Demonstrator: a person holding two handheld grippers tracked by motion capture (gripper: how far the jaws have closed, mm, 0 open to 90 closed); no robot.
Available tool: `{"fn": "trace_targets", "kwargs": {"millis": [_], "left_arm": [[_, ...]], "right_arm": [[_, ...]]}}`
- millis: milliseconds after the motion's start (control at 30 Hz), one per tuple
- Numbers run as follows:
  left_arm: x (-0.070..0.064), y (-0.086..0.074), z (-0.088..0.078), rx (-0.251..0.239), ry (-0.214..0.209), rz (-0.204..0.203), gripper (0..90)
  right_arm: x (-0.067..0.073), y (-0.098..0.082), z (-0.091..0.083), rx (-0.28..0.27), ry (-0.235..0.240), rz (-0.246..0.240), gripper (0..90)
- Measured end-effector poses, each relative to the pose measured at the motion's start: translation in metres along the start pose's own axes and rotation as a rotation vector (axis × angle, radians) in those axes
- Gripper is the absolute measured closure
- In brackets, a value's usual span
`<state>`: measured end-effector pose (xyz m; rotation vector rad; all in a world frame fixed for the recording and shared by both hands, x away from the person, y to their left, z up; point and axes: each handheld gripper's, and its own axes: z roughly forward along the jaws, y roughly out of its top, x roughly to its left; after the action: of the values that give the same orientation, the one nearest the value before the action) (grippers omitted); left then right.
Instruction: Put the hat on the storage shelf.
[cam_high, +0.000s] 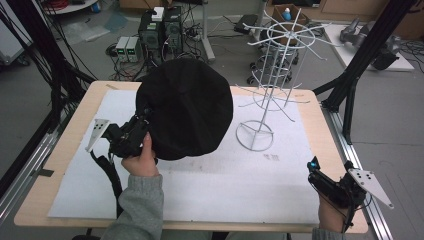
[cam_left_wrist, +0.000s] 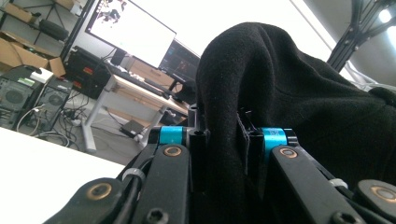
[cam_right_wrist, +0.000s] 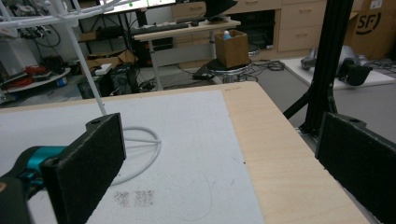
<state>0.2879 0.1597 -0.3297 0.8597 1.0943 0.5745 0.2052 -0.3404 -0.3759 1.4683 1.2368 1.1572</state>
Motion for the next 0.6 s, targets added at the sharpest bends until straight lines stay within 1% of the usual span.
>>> {"fn": "trace_targets", "kwargs": {"millis": [167,200,267,300,433,500,600], "left_arm": [[-0.002,0.003,0.001,-0.005,-0.012,-0.001,78.5],[-0.004,0.003,0.001,-0.004,-0.011,-0.010,78.5],[-0.008,0.006,0.003,-0.007,-0.028,-0.008,78.5],[-0.008,0.006,0.003,-0.007,-0.028,-0.008,78.6],[-0.012,0.011,0.004,-0.015,-0.035,-0.013,78.5],[-0.016,0.016,0.004,-0.027,-0.050,-0.009,78.5],[-0.019,0.020,0.004,-0.032,-0.056,-0.010,78.5]], "right_arm": [[0.001,0.000,0.000,0.002,0.000,-0.003,0.7],[0.001,0.000,0.000,0.000,0.001,-0.002,0.7],[0.001,0.000,0.001,0.004,0.001,-0.004,0.7],[0.001,0.000,0.001,0.004,0.000,-0.003,0.7],[0.001,0.000,0.001,0.002,0.003,-0.003,0.7],[0.001,0.000,0.001,0.005,0.004,-0.001,0.7],[0.002,0.000,0.001,0.006,0.007,0.001,0.7]]}}
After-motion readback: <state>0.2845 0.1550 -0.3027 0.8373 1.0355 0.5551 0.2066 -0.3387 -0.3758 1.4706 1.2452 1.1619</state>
